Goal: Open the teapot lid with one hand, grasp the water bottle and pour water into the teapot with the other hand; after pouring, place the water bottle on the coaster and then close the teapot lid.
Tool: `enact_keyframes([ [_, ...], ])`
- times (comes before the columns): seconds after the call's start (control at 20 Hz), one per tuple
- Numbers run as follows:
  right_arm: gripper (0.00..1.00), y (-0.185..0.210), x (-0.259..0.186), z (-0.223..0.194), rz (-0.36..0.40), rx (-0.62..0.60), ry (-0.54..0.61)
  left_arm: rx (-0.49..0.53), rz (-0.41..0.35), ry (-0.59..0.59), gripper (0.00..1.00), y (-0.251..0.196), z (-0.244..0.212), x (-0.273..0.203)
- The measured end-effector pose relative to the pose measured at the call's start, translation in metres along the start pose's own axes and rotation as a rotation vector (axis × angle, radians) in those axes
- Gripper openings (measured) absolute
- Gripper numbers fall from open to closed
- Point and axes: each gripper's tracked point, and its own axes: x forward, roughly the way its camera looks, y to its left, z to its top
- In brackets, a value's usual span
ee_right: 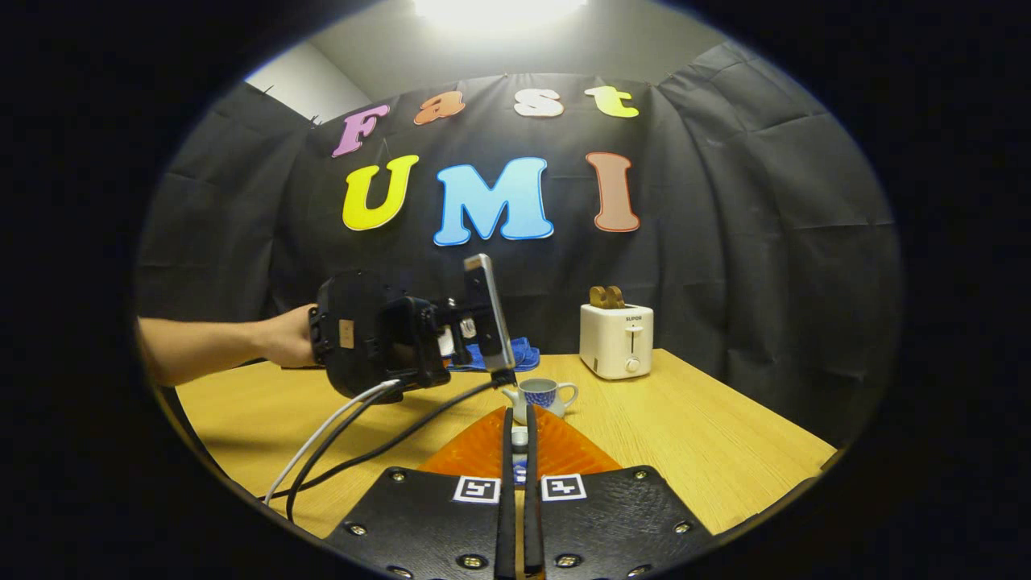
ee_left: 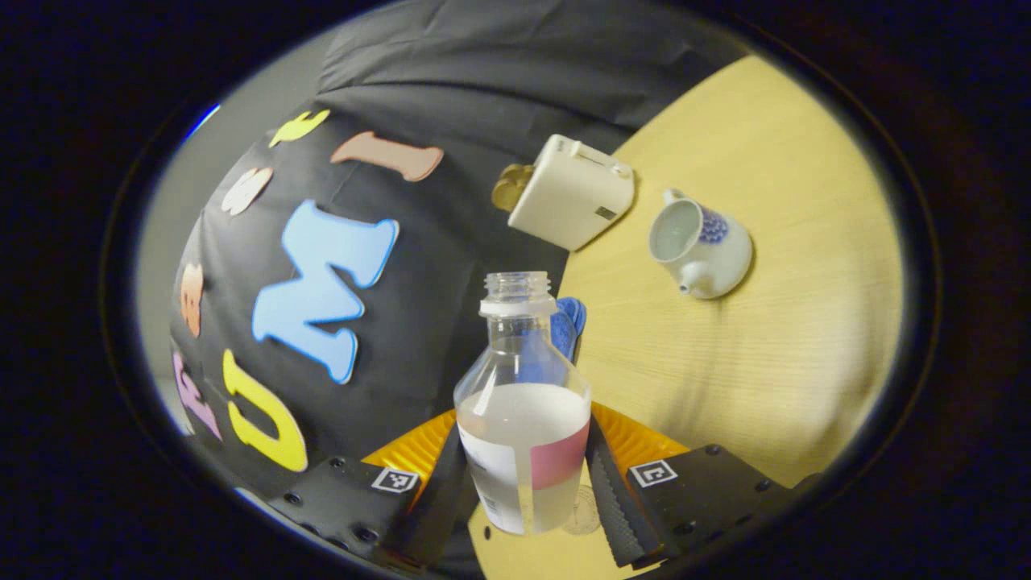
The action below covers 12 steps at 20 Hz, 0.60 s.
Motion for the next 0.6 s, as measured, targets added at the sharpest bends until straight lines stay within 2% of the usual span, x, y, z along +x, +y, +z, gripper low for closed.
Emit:
enact_keyframes([
  [0.2, 0.04, 0.016, 0.027, 0.007, 0.034, 0.007, -0.009, -0.556, 0.045, -0.022, 0.88, 0.032, -0.040, -0.033],
  [0.25, 0.04, 0.021, 0.033, 0.007, 0.045, 0.014, -0.006, -0.657, 0.070, -0.040, 0.88, 0.044, -0.050, -0.037],
  [0.4, 0.04, 0.028, 0.049, 0.005, 0.057, 0.016, 0.005, -0.830, 0.163, -0.075, 0.87, 0.061, -0.082, -0.064],
  [0.5, 0.04, 0.033, 0.056, 0.001, 0.065, 0.027, 0.015, -0.974, 0.183, -0.105, 0.87, 0.071, -0.101, -0.070],
  [0.6, 0.04, 0.034, 0.059, -0.001, 0.068, 0.033, 0.024, -1.061, 0.195, -0.102, 0.87, 0.078, -0.120, -0.066],
])
